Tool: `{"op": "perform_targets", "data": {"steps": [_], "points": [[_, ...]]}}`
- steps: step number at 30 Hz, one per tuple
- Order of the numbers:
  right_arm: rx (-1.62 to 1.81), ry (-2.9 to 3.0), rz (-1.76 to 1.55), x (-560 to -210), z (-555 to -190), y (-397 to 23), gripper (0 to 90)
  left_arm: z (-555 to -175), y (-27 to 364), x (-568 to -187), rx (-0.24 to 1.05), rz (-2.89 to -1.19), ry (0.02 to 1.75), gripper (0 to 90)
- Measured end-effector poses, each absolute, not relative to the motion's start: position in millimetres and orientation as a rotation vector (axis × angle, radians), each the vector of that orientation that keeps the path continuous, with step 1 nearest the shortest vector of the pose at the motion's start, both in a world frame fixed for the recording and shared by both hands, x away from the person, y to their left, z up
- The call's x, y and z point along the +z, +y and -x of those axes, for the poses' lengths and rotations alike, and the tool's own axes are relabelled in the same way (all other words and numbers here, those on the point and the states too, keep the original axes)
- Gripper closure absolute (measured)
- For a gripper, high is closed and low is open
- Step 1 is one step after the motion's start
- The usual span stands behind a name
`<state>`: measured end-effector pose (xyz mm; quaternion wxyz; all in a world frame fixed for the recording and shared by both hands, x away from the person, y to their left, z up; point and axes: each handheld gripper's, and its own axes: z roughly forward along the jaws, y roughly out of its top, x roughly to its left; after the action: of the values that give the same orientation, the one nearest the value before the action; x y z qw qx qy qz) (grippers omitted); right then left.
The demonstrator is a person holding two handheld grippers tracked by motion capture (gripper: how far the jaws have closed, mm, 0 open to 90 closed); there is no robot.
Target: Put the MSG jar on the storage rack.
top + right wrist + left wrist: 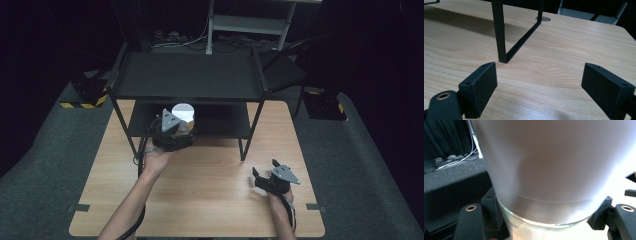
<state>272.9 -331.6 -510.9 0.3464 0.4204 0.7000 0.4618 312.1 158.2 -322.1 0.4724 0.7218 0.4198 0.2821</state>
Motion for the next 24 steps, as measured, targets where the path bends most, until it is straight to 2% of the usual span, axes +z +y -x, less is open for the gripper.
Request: {"op": "perform_targets", "data": {"steps": [12, 24], "points": [[1.209, 1.817, -1.086, -511, -273, -333, 12.5, -337, 143, -327, 0.723, -1.718, 1.114, 31.5], [1.215, 1.816, -1.085, -512, -273, -333, 12.7, -351, 140, -338, 0.756, -1.677, 1.106, 31.4]]}}
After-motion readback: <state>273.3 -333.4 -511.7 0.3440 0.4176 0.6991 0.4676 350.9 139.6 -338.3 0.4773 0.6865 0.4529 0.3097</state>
